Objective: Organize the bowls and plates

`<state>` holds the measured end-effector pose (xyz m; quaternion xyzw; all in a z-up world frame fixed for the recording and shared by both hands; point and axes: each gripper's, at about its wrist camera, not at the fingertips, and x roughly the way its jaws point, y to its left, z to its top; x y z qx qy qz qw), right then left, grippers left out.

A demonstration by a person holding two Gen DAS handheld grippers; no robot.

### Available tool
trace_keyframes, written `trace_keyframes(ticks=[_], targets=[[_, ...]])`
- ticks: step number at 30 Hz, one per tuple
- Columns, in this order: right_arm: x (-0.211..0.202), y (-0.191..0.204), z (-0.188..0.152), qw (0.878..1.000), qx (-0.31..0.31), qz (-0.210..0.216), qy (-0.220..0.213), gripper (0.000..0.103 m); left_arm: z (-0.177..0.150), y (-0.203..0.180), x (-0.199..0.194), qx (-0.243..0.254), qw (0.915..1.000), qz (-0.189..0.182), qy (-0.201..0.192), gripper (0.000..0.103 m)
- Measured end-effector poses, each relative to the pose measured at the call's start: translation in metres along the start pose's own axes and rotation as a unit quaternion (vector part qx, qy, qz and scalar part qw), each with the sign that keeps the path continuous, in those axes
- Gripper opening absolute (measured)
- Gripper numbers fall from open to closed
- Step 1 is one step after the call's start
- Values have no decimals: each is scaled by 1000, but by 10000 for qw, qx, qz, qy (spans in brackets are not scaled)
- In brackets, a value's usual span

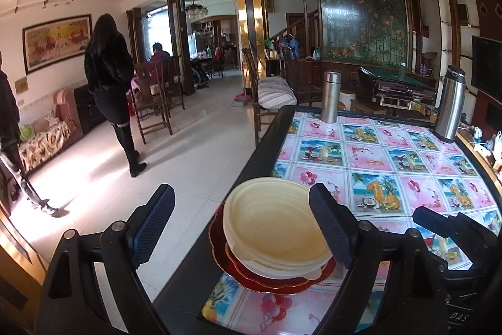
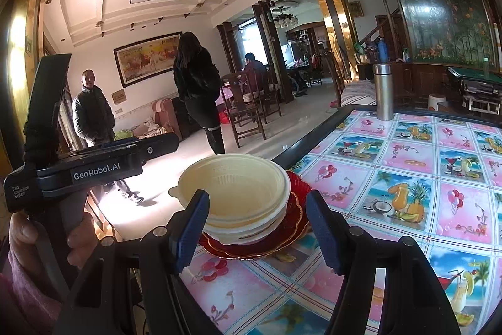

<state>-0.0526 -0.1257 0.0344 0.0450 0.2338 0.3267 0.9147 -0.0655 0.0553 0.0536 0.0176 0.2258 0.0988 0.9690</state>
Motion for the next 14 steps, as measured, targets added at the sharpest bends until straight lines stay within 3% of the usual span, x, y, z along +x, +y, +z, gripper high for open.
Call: trace_keyframes(ticks=[6, 14], targets=[[5, 7, -3, 10000, -53, 32, 57, 66, 1, 3, -13, 101, 9994, -49, -341, 93], [4, 5, -3, 9999, 109, 50, 33, 66, -3, 4, -5, 82, 9997, -94, -226, 93]])
